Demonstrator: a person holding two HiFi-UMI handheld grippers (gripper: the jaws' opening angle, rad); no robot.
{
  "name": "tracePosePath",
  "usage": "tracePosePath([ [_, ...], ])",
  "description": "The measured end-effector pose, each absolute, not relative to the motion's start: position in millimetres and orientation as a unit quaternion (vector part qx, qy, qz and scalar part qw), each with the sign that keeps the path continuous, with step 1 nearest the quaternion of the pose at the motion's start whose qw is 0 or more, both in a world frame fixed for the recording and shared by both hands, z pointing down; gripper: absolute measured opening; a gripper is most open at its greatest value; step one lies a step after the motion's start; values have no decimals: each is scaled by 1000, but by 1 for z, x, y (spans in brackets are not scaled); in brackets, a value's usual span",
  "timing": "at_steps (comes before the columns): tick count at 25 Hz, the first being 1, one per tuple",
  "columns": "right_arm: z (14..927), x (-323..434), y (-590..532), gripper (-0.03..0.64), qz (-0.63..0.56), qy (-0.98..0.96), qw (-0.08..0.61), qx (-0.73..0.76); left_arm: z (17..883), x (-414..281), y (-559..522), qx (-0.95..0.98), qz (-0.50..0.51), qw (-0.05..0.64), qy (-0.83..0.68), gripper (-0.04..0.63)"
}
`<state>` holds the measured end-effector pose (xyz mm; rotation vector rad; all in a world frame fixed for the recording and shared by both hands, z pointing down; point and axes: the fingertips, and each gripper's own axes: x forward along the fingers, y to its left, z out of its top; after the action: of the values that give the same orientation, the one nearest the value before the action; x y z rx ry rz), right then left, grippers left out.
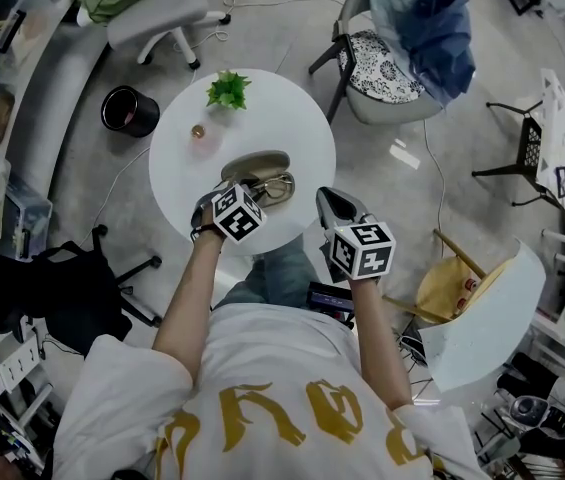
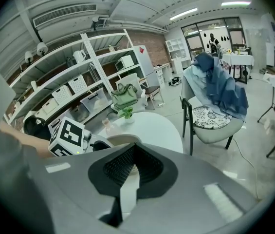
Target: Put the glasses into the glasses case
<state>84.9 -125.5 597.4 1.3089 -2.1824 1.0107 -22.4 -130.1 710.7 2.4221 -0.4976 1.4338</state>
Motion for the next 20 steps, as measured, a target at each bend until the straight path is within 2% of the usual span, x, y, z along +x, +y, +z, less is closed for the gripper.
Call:
tracePosePath([
  [8, 576, 63, -124, 21, 379, -798, 147, 445, 701, -31, -142, 845, 476, 140, -202, 118],
  [13, 574, 59, -124, 23, 353, -804, 176, 445, 692, -36, -146, 849, 460, 140, -220, 118],
  [20, 565, 56, -122, 23, 336, -806, 179, 453, 667, -45, -154, 858, 415, 152, -263, 118],
])
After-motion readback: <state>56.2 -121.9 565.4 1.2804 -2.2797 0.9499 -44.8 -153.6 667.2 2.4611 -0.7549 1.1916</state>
